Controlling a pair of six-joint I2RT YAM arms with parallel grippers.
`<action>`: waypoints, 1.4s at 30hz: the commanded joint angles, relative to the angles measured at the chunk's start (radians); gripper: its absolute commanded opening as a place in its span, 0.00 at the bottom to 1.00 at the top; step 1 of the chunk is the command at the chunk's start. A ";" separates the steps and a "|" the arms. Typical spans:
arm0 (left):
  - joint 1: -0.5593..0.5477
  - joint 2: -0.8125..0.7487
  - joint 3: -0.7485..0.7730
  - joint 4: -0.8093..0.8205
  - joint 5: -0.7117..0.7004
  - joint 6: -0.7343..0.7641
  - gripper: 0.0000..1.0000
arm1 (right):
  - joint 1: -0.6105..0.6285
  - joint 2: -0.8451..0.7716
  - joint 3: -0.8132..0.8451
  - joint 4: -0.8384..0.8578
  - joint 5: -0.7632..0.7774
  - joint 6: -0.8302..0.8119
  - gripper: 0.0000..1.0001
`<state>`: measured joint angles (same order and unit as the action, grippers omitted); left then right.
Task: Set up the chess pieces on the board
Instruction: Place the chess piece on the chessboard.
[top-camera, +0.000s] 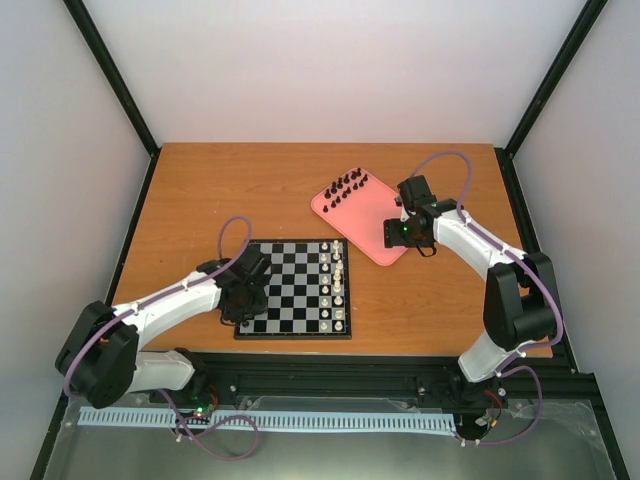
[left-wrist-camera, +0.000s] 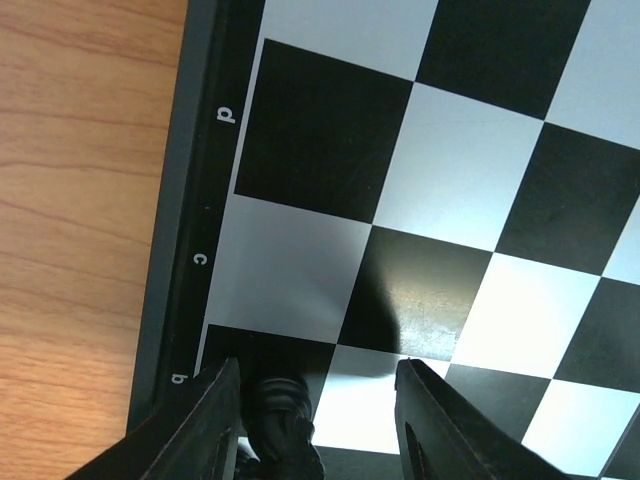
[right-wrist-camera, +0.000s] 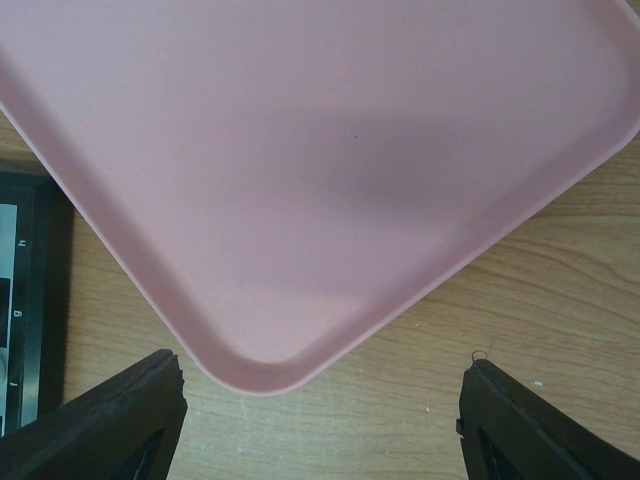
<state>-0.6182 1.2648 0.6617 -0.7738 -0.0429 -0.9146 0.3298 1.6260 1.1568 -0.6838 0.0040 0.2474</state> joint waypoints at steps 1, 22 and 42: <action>-0.003 0.006 0.004 -0.012 -0.013 0.017 0.46 | 0.006 -0.012 -0.004 0.004 0.004 -0.011 0.86; -0.003 -0.028 0.019 -0.057 -0.073 0.026 0.47 | 0.009 -0.042 -0.067 0.015 -0.091 0.016 0.86; -0.003 -0.115 0.006 -0.103 -0.025 0.037 0.49 | 0.011 -0.070 -0.099 0.047 -0.135 0.023 0.92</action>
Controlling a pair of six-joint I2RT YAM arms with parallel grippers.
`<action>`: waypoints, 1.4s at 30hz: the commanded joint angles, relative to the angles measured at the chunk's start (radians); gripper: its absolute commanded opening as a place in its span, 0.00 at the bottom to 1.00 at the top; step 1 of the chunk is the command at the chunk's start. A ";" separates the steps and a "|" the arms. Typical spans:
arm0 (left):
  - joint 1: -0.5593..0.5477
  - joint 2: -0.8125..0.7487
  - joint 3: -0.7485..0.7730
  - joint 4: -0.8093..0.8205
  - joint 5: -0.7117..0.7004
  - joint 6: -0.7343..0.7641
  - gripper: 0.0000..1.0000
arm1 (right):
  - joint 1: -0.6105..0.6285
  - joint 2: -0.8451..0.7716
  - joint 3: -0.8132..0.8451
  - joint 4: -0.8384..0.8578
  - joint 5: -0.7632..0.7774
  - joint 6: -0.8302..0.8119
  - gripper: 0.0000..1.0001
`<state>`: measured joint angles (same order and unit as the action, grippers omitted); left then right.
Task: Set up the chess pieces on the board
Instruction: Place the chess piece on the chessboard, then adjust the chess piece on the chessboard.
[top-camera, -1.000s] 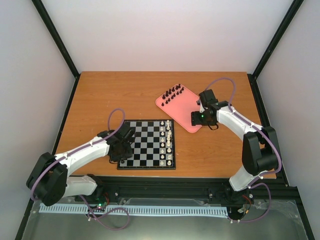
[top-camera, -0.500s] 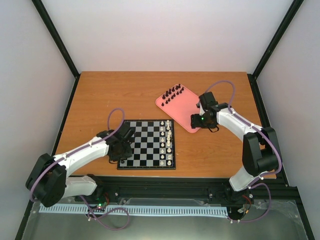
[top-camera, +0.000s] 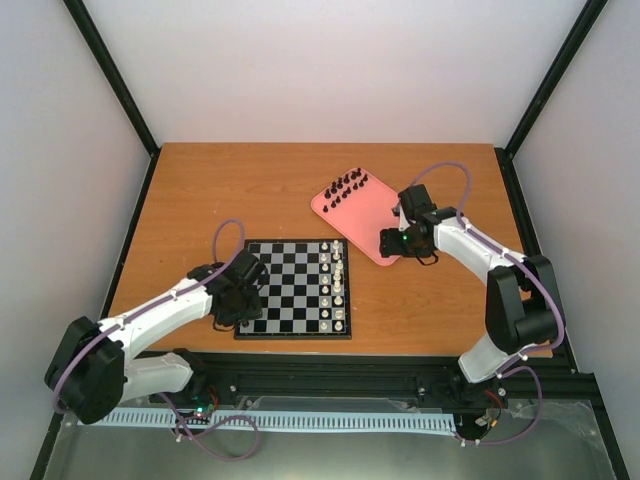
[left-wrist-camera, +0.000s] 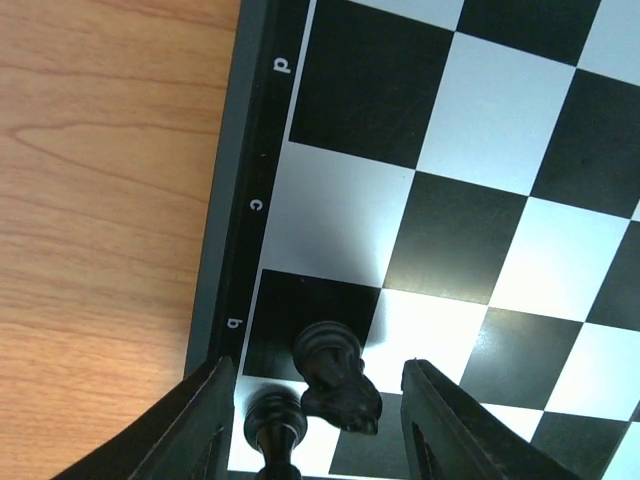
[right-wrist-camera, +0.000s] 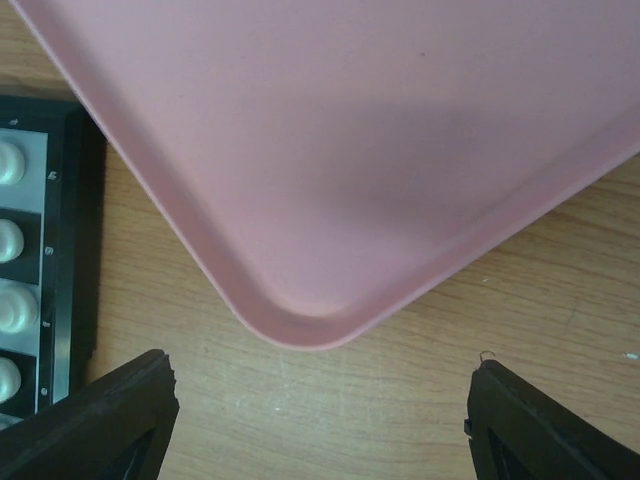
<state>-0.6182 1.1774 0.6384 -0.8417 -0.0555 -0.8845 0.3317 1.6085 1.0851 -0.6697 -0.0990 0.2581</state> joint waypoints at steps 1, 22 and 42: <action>-0.003 -0.029 0.045 -0.044 -0.023 0.007 0.50 | 0.009 -0.061 -0.033 0.036 -0.033 0.013 0.99; 0.060 -0.038 0.388 -0.215 -0.120 0.082 1.00 | 0.113 -0.254 0.047 -0.087 -0.160 0.036 1.00; 0.504 0.099 0.801 -0.220 -0.028 0.234 1.00 | 0.419 -0.124 0.194 0.054 -0.569 -0.005 1.00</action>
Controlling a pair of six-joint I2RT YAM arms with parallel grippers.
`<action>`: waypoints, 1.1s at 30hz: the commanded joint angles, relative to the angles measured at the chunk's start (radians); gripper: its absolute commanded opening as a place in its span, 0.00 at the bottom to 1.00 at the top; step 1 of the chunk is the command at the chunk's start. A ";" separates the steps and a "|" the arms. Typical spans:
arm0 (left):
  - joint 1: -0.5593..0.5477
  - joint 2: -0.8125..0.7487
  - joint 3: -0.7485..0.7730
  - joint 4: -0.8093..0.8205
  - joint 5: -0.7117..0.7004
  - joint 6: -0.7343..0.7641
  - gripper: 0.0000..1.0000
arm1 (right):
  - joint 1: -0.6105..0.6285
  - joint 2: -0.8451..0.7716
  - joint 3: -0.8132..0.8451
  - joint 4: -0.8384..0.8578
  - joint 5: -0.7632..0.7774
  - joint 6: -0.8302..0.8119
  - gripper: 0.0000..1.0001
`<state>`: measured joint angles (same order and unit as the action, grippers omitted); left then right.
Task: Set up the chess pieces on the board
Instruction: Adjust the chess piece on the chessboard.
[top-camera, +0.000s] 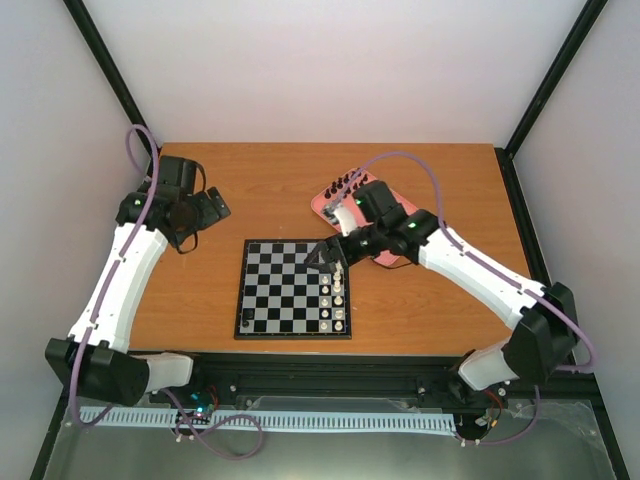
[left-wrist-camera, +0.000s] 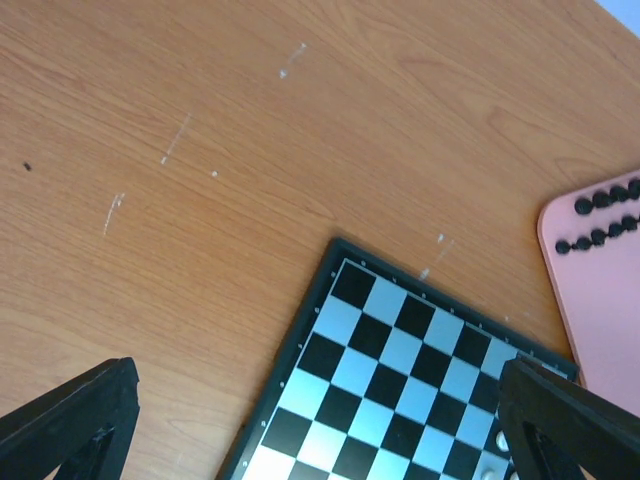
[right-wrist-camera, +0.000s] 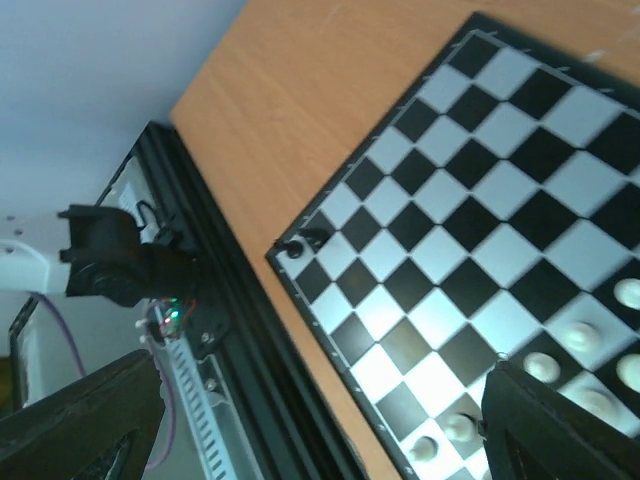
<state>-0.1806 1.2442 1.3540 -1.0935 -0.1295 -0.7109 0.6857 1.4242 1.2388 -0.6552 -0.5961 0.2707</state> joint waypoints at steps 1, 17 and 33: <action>0.090 0.044 0.099 0.037 0.048 0.068 1.00 | 0.087 0.081 0.042 0.046 -0.078 -0.018 1.00; 0.233 0.108 0.195 0.131 0.126 0.086 1.00 | 0.337 0.260 -0.037 0.308 -0.104 0.149 1.00; 0.233 0.089 0.171 0.153 0.115 0.099 1.00 | 0.345 0.492 0.027 0.538 -0.225 0.269 1.00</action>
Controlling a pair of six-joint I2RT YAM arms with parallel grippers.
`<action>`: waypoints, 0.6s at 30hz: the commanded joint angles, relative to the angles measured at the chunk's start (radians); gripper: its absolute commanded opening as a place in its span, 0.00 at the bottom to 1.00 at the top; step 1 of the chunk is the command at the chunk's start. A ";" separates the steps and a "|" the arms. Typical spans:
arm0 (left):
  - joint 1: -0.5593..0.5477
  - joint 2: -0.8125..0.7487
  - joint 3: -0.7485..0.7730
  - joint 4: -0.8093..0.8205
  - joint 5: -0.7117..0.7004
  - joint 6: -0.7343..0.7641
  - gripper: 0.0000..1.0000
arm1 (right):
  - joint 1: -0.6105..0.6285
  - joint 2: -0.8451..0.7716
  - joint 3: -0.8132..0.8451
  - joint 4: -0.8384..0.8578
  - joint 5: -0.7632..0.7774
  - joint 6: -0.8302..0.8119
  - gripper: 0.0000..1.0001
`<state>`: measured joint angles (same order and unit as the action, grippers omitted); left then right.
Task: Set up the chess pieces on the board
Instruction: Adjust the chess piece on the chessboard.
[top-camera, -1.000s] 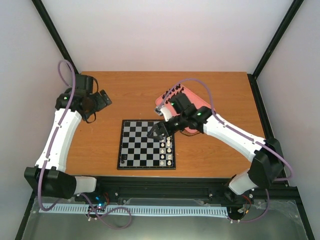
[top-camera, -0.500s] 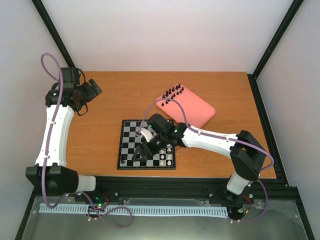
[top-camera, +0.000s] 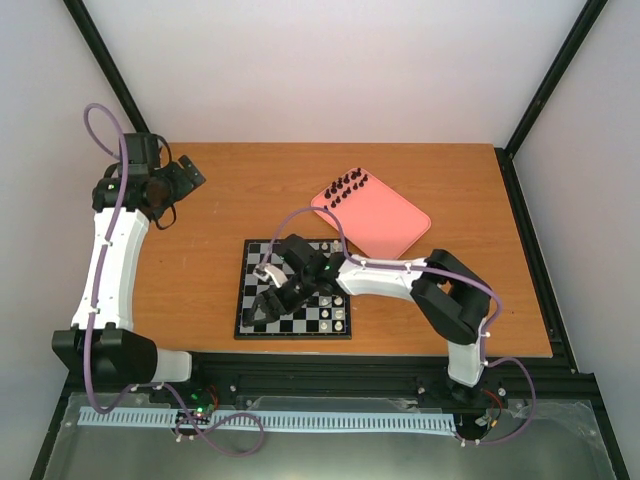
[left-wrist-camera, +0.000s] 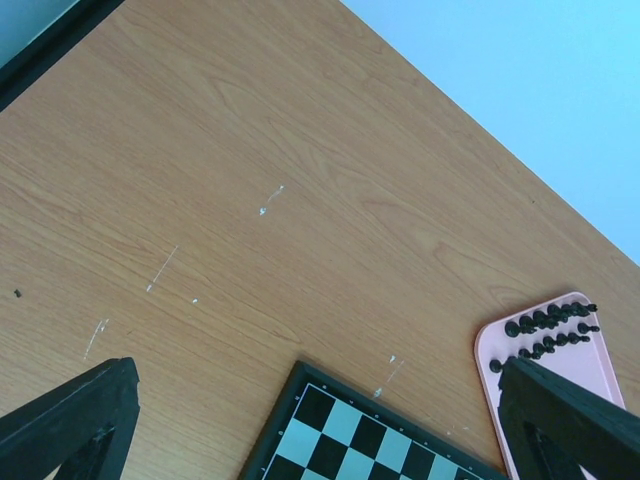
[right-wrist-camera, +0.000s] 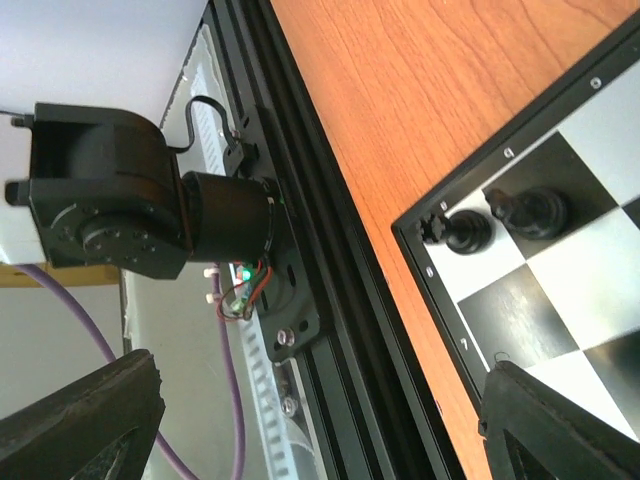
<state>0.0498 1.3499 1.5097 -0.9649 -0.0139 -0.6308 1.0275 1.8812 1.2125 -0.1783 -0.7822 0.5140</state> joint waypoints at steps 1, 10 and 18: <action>0.003 -0.012 0.013 0.026 0.001 0.019 1.00 | 0.004 0.044 0.060 0.061 -0.039 0.024 1.00; 0.003 0.004 0.014 0.030 -0.001 0.026 1.00 | 0.004 0.113 0.080 0.067 -0.061 0.031 1.00; 0.004 0.001 0.024 0.025 -0.008 0.032 1.00 | 0.003 0.141 0.086 0.078 -0.087 0.038 1.00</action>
<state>0.0498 1.3525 1.5093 -0.9573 -0.0151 -0.6231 1.0275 2.0026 1.2720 -0.1299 -0.8383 0.5438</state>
